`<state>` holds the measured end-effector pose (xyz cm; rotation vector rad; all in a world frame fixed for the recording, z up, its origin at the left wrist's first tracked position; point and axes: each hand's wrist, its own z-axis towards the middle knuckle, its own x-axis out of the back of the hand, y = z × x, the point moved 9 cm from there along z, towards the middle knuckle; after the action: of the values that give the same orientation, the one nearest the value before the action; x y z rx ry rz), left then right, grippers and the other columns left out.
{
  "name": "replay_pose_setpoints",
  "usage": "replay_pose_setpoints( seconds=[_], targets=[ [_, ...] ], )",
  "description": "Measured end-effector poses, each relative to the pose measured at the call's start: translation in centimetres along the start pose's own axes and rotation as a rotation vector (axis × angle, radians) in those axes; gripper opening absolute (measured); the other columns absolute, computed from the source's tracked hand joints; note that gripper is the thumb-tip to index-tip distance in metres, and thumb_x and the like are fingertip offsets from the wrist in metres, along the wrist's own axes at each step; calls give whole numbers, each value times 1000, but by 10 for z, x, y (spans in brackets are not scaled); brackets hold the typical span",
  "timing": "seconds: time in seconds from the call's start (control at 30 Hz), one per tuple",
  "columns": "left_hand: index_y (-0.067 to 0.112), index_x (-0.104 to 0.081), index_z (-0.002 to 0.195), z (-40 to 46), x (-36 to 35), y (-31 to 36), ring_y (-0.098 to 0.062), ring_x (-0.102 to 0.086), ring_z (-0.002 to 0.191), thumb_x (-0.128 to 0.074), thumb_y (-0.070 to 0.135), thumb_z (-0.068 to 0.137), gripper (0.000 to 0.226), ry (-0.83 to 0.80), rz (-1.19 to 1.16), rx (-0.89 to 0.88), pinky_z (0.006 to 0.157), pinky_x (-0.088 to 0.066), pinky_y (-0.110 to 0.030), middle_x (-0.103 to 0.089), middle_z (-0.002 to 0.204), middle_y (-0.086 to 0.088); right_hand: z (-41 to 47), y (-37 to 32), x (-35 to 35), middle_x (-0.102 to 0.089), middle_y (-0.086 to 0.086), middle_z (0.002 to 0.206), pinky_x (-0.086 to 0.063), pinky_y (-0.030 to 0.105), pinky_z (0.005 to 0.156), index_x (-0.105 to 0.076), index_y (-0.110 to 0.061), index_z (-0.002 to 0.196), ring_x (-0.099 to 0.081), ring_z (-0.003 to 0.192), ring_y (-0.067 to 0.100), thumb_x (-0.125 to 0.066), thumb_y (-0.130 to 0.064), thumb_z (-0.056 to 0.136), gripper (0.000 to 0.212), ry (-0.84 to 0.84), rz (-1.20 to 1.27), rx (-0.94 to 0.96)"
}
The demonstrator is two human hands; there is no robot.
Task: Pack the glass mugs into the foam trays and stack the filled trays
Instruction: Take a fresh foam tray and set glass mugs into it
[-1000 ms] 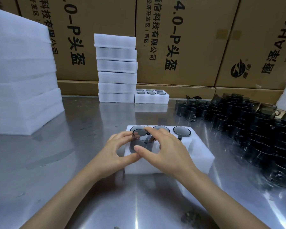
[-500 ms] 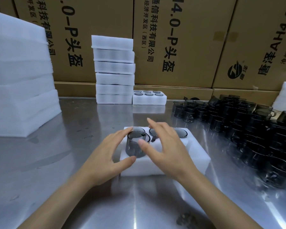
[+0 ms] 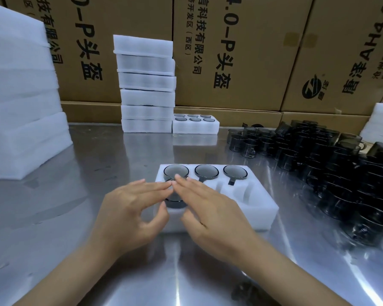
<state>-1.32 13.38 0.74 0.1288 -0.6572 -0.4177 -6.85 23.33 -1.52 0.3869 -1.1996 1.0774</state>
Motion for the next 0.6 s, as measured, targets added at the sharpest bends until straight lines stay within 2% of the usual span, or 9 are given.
replay_pose_setpoints(
  seconds=[0.13, 0.23, 0.33, 0.43, 0.6],
  targets=[
    [18, -77, 92, -2, -4, -2, -9, -68, 97, -51, 29, 77, 32, -24, 11, 11, 91, -51, -41, -71, 103, 8, 1, 2, -1, -18, -23, 154, -14, 12, 108, -29, -34, 147, -9, 141, -7, -37, -22, 91, 58, 2, -6, -6],
    [17, -78, 91, -2, -8, -2, -10, -67, 98, -50, 29, 77, 33, -58, 26, 1, 91, -51, -41, -71, 104, 8, 1, 3, -3, -18, -24, 154, -24, 19, 106, -28, -35, 147, -8, 141, -7, -36, -23, 91, 58, 1, -32, -19],
    [17, -78, 91, -3, -10, -2, -11, -67, 99, -49, 30, 78, 34, -81, 44, 10, 92, -50, -41, -71, 103, 8, 2, 4, -5, -20, -22, 154, -26, 22, 105, -30, -34, 146, -11, 141, -5, -38, -25, 90, 57, 3, -57, -35],
    [18, -77, 91, -2, -12, -3, -11, -67, 98, -47, 31, 80, 35, -86, 60, 36, 92, -50, -41, -72, 102, 7, 3, 3, -5, -23, -17, 155, -22, 22, 108, -32, -31, 146, -17, 141, -1, -41, -26, 88, 59, 13, -75, -26],
    [15, -77, 94, -4, -10, -2, -15, -67, 100, -46, 30, 83, 36, -52, 55, 22, 89, -51, -40, -71, 104, 5, -2, 1, -7, -29, -10, 154, -3, 22, 112, -26, -22, 149, -13, 143, 4, -45, -26, 88, 64, 61, -115, 38]
  ],
)
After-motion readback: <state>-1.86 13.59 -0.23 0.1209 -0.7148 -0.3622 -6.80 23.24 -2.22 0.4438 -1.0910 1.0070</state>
